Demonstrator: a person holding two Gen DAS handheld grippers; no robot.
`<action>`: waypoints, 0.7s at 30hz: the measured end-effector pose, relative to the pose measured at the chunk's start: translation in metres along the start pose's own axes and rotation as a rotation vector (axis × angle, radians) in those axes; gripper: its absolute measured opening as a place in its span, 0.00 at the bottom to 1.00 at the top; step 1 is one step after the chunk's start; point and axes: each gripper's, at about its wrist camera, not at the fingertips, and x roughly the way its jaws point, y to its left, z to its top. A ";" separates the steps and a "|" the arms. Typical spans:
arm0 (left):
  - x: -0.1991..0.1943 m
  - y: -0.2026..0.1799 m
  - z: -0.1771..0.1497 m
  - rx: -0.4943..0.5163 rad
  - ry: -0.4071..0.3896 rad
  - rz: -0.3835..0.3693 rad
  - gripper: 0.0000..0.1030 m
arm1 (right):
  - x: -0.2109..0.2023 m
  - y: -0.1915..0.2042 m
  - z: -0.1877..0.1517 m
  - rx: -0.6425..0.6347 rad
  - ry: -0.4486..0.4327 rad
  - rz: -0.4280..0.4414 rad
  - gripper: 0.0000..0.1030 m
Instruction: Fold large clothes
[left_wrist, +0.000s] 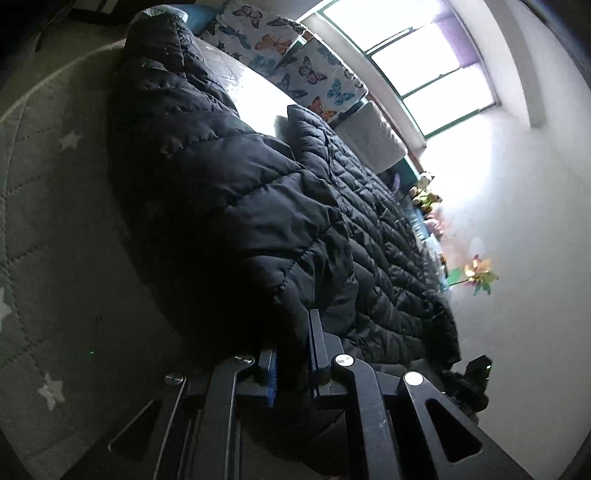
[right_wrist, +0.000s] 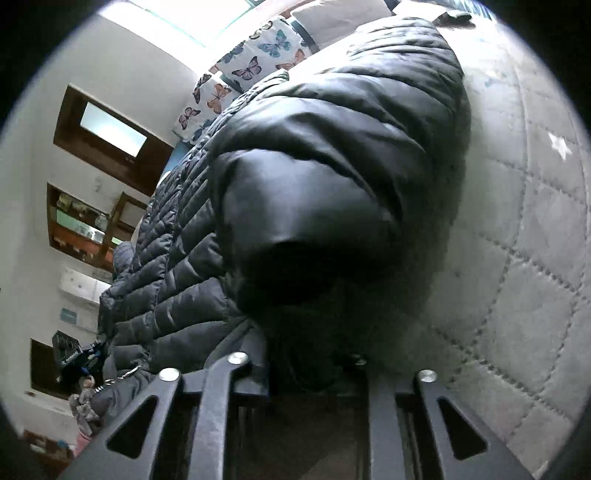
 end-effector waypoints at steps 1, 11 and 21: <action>-0.002 -0.003 0.000 0.014 -0.002 0.008 0.13 | -0.004 0.002 0.001 -0.004 0.007 0.006 0.29; -0.001 -0.007 0.022 -0.009 0.017 0.071 0.16 | -0.066 -0.019 0.044 -0.059 -0.057 0.005 0.58; 0.004 -0.013 0.026 -0.045 0.018 0.140 0.18 | -0.044 -0.075 0.155 0.046 -0.156 -0.074 0.59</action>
